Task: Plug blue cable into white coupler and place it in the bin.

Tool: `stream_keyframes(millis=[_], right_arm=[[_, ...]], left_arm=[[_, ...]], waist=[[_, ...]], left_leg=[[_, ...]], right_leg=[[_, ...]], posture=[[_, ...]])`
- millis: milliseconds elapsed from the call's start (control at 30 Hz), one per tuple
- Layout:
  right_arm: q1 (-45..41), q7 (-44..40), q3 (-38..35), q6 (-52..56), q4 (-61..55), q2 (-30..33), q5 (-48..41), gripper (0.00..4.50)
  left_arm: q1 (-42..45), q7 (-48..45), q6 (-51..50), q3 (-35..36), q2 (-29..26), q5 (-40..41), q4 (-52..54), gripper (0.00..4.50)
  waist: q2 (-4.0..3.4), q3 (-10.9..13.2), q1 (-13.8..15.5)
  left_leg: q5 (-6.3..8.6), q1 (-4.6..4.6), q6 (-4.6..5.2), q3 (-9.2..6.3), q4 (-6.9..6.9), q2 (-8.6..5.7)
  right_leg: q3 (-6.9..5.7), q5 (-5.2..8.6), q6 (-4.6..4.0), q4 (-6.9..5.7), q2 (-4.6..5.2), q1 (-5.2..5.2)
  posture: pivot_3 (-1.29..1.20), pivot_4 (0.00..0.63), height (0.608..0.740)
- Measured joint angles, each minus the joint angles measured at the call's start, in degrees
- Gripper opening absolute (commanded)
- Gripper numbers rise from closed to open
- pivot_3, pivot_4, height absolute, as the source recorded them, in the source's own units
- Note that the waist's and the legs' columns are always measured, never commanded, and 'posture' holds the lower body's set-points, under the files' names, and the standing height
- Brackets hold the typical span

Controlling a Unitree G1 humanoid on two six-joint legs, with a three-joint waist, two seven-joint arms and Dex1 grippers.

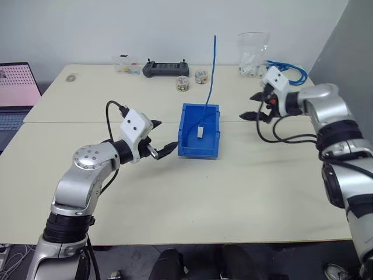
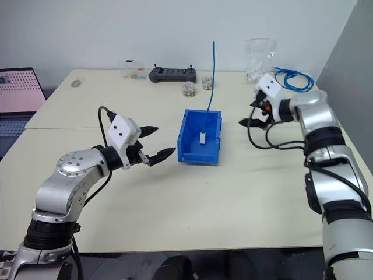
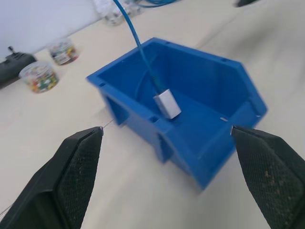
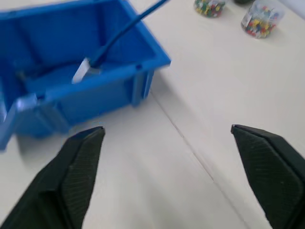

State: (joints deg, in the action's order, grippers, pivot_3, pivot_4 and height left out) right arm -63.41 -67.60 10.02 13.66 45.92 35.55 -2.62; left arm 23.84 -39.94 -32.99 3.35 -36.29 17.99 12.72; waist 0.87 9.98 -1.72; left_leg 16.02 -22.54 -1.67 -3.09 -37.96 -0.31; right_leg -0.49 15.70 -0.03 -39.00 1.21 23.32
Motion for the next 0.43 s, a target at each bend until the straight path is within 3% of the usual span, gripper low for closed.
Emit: stream_keyframes(millis=[200,433], right_arm=[[20.01,3.15,-8.11,18.04,-33.05,-0.83,-13.01,4.47],[30.77,12.6,-13.45,35.06,-57.04,-2.39,-23.81,4.47]], left_arm=[[-1.95,3.16,-1.76,3.36,-2.53,-0.75,0.05,4.5],[-4.41,1.95,-2.56,6.36,-3.73,1.63,0.45,4.5]], waist=[[-0.08,0.04,0.08],[-0.08,0.05,0.4]], left_leg=[[0.0,-0.07,-0.01,-0.09,0.0,0.01],[-0.01,0.01,-0.01,-0.16,-0.1,-0.05]], right_leg=[[-0.03,0.0,0.0,-0.04,0.0,0.07],[-0.07,-0.05,0.07,-0.05,0.02,-0.04]], posture=[[0.0,0.15,0.74],[0.0,0.15,0.74]])
